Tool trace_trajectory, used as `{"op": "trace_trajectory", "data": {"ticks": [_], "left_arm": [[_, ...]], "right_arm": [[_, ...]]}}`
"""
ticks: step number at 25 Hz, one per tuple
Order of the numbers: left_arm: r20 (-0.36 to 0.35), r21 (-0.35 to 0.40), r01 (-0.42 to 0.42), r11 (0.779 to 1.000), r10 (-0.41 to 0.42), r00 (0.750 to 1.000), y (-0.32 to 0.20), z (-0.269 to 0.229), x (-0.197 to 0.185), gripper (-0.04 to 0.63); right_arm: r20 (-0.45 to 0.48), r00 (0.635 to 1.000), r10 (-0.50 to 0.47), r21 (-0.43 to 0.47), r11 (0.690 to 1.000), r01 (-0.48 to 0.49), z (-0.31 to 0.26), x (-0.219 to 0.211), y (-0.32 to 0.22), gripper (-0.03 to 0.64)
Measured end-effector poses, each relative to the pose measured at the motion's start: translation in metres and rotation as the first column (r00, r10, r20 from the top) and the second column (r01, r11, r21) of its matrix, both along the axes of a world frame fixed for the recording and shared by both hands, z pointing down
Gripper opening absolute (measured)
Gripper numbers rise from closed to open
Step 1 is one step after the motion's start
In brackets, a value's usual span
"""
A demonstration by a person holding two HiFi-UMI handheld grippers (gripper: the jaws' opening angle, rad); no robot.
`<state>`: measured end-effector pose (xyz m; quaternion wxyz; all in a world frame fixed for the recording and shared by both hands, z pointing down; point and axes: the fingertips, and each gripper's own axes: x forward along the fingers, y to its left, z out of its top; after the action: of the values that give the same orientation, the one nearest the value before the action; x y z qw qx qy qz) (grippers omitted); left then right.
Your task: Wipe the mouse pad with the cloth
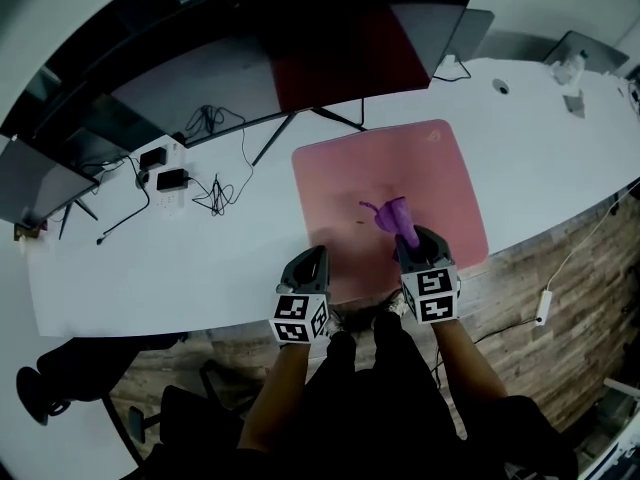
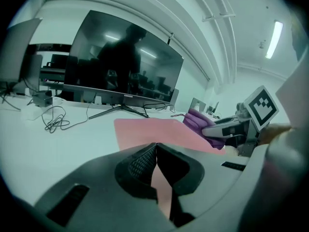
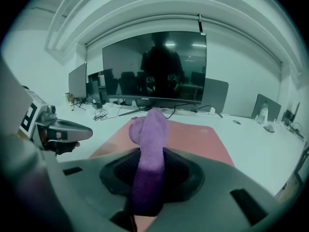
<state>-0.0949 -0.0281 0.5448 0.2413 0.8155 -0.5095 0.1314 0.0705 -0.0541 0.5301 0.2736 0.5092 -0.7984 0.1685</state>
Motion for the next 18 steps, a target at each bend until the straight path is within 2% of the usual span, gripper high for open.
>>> {"op": "trace_trajectory", "data": {"ticks": [11,18], "left_arm": [[0.032,-0.025,0.028,0.999,-0.027,0.999,0.044,0.014,-0.052,0.021],[0.038,-0.035,0.034,0.999,-0.032,0.999,0.059,0.019,-0.066,0.021]], "right_arm": [[0.027,0.989,-0.144,-0.097,0.984,0.146,0.043,-0.106,0.060,0.117],[0.029,0.986,-0.163,-0.148,0.975,0.166,0.071,-0.146,0.084,0.117]]}}
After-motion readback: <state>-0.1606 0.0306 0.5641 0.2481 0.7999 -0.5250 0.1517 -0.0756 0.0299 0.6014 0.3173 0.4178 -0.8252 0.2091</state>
